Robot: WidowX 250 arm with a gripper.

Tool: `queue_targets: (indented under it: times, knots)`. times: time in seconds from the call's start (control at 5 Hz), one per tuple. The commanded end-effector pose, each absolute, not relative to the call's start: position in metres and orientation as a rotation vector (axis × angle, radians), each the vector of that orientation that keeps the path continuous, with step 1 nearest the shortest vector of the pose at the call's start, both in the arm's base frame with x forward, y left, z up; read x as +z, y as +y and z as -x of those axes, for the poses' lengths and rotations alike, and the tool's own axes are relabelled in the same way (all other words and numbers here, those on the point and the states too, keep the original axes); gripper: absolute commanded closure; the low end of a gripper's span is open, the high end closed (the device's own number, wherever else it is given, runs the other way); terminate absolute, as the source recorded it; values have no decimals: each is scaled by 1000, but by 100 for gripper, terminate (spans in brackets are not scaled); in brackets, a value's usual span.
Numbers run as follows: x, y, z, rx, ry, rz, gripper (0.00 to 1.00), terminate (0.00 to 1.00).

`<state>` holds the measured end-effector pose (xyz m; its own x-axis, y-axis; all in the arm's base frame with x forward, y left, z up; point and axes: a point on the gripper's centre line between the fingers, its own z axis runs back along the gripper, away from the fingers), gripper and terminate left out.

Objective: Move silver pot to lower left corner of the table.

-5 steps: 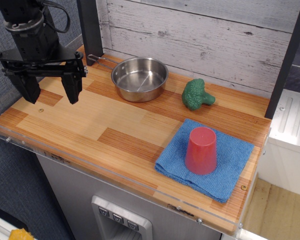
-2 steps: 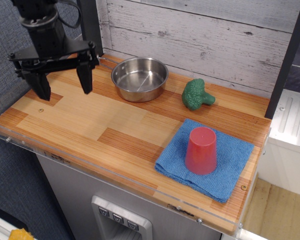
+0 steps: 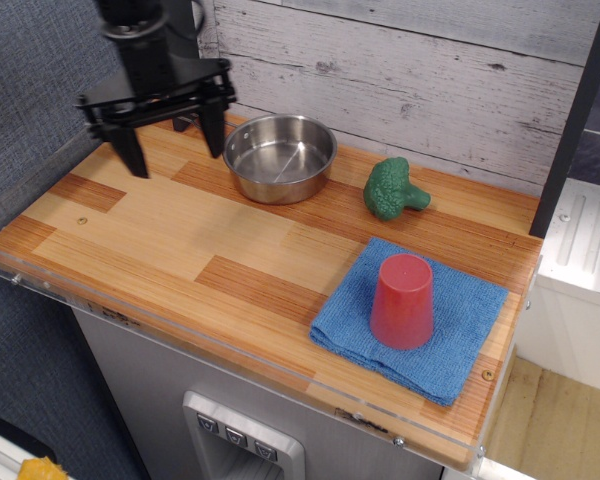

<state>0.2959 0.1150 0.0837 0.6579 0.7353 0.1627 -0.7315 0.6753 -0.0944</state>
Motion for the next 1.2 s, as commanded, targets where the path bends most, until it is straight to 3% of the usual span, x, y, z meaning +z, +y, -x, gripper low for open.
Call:
queue_targets:
  times: [0.0, 0.6, 0.8, 1.0]
  knots:
    - [80, 118, -340, 857, -213, -4, 0, 0]
    - [50, 114, -358, 892, -194, -94, 0, 0]
    - [40, 121, -359, 897, -180, -61, 0, 0]
    - [38, 122, -358, 892, -187, -28, 100, 0]
